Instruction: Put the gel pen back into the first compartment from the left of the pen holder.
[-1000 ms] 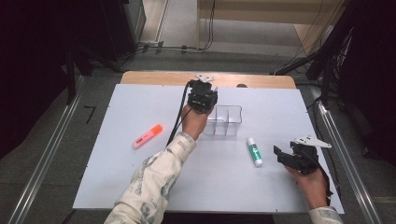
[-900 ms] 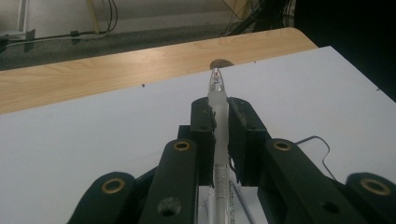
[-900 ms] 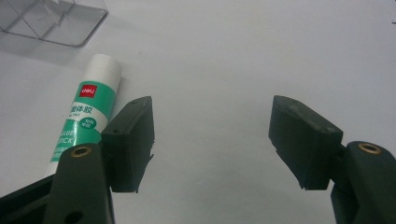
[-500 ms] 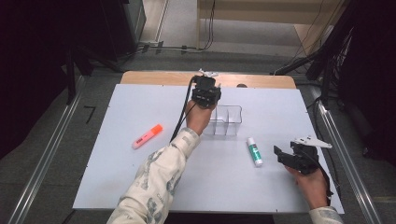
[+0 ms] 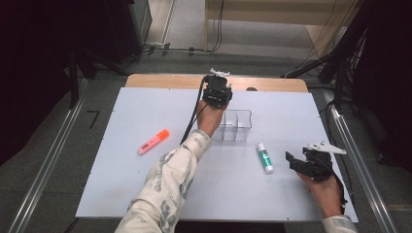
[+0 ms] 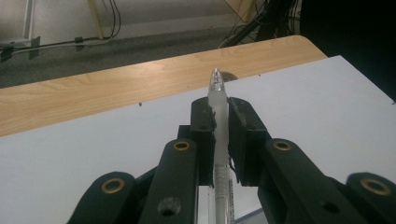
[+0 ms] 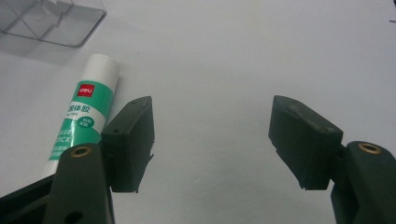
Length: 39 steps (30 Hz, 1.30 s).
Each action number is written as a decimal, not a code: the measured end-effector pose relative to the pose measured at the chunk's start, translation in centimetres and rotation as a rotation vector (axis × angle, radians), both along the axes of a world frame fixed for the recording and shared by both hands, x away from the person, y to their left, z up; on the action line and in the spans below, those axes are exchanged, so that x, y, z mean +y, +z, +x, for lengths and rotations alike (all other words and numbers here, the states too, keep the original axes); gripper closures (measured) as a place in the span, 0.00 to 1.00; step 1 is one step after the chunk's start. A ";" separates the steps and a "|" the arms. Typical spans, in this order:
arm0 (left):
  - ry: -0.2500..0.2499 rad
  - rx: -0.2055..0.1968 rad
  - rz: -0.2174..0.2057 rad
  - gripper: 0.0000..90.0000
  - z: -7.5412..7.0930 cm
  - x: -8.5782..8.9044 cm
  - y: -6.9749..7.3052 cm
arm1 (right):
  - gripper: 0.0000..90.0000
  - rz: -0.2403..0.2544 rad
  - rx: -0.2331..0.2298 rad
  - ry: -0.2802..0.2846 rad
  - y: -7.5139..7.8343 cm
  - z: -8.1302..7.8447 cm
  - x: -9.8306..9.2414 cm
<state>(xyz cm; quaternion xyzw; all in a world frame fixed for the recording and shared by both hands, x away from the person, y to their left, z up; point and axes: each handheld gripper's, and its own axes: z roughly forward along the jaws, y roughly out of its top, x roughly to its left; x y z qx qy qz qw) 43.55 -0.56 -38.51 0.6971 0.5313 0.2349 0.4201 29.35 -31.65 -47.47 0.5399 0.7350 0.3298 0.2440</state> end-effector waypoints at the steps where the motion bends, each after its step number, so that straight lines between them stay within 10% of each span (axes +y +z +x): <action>1: 0.001 -0.003 -0.002 0.90 0.0 0.0 0.0 | 0.33 0.000 0.001 0.002 0.0 0.0 0.0; 39: -0.049 -0.034 0.038 0.88 -2.8 1.6 -0.9 | 0.33 -0.012 0.015 0.002 -0.3 0.2 0.3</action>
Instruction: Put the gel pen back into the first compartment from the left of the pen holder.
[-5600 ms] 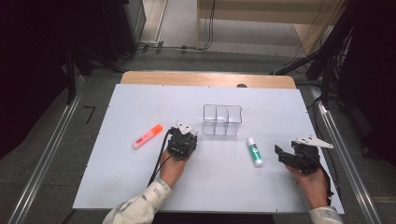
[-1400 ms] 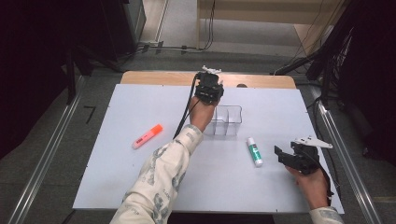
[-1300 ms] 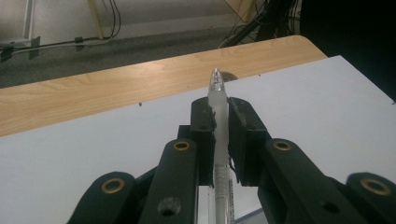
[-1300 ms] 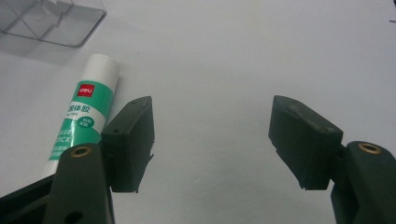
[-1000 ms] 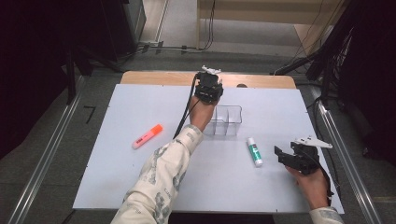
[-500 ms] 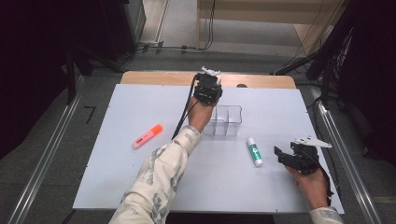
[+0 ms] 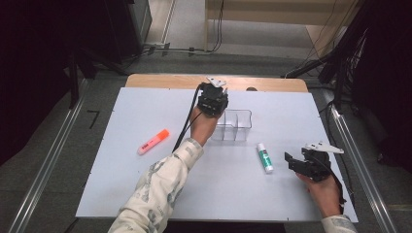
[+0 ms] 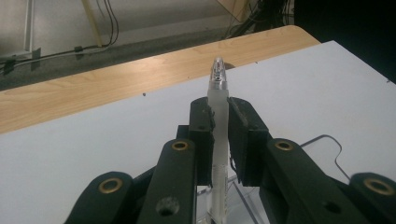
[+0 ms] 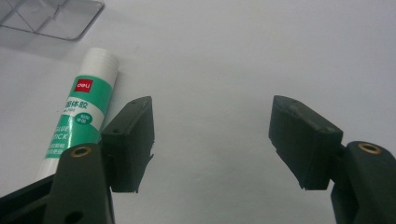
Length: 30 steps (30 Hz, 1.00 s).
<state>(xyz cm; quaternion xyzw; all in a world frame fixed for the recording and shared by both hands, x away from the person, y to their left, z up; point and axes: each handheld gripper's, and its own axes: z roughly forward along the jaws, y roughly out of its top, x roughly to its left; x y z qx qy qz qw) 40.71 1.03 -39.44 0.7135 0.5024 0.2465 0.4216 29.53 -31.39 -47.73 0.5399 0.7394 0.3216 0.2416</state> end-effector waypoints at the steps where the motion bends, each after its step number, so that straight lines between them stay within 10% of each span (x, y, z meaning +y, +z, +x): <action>1: 0.000 0.000 0.000 0.88 -0.2 0.1 -0.1 | 0.33 0.000 -0.001 0.001 0.0 0.0 0.0; 30: -0.031 0.007 -0.039 0.77 -2.6 2.3 -2.0 | 0.33 -0.014 0.001 0.006 -0.1 0.1 0.4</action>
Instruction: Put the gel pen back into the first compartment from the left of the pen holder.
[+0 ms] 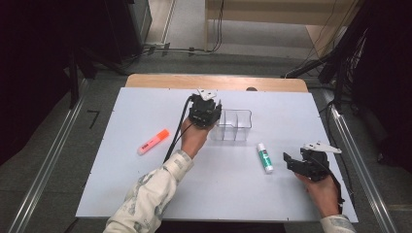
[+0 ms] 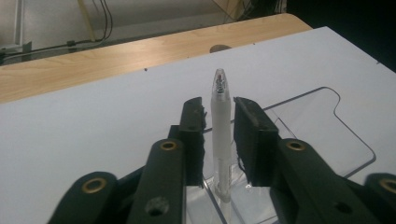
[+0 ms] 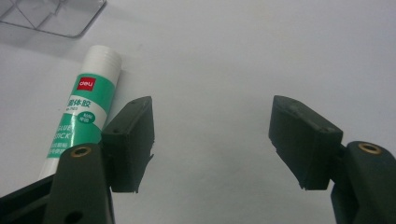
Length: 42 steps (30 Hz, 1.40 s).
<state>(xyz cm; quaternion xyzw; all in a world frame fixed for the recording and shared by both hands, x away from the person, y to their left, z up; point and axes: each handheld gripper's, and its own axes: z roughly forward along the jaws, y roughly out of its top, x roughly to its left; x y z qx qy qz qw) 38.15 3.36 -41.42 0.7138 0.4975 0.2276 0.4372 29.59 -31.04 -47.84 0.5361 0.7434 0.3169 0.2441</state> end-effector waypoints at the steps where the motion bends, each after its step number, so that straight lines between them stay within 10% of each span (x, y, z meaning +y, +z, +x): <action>1: 0.000 -0.001 -0.009 0.74 -0.1 0.1 0.0 | 0.33 0.000 0.000 0.001 0.0 0.0 0.0; 16: -0.045 -0.007 -0.111 0.39 -1.5 2.7 0.0 | 0.33 -0.005 0.002 -0.002 -0.1 0.0 0.1; 42: 0.047 0.001 -0.097 0.27 -4.0 9.9 -2.2 | 0.33 -0.009 0.009 -0.008 -0.2 0.1 0.3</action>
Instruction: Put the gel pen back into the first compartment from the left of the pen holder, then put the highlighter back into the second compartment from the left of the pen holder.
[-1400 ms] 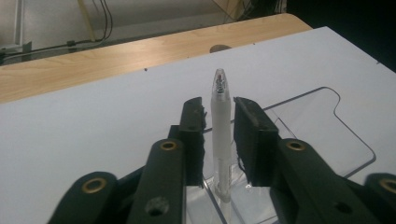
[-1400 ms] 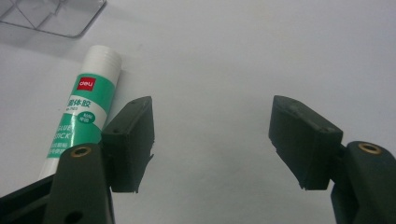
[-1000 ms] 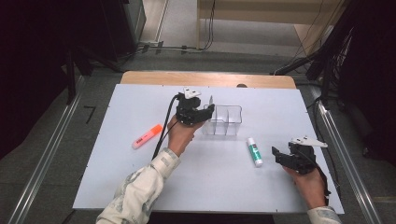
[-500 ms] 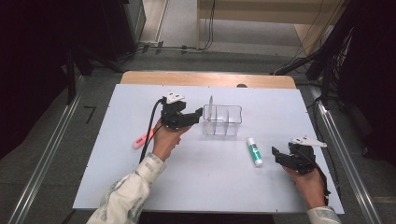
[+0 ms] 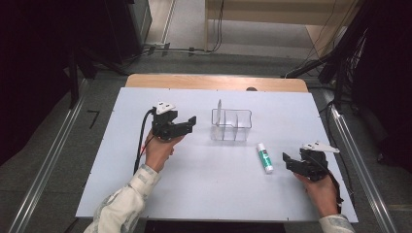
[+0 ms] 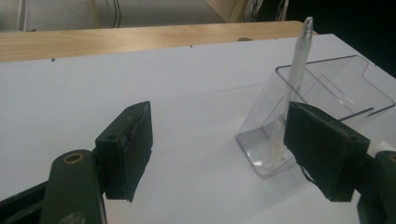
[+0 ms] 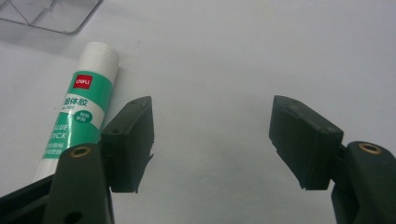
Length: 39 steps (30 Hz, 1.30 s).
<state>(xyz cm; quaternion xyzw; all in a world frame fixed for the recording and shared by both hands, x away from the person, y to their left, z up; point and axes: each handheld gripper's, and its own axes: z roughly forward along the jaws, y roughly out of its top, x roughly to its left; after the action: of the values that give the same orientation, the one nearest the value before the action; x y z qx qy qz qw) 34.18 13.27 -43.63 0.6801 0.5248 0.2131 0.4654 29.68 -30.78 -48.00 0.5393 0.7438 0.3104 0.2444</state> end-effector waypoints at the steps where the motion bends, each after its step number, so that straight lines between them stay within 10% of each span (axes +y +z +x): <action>1: 0.005 0.003 0.000 0.27 -0.1 0.2 -0.2 | 0.33 0.000 -0.001 0.000 0.0 0.0 0.0; 39: 0.086 0.070 0.055 0.23 -0.5 6.5 -2.9 | 0.33 -0.004 0.007 0.004 -0.1 0.1 0.1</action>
<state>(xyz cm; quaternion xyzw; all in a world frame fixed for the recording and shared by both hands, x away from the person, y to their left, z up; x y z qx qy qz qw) 33.67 19.74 -46.49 0.6765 0.5635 0.2235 0.4181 29.73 -30.68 -48.09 0.5384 0.7462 0.3076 0.2423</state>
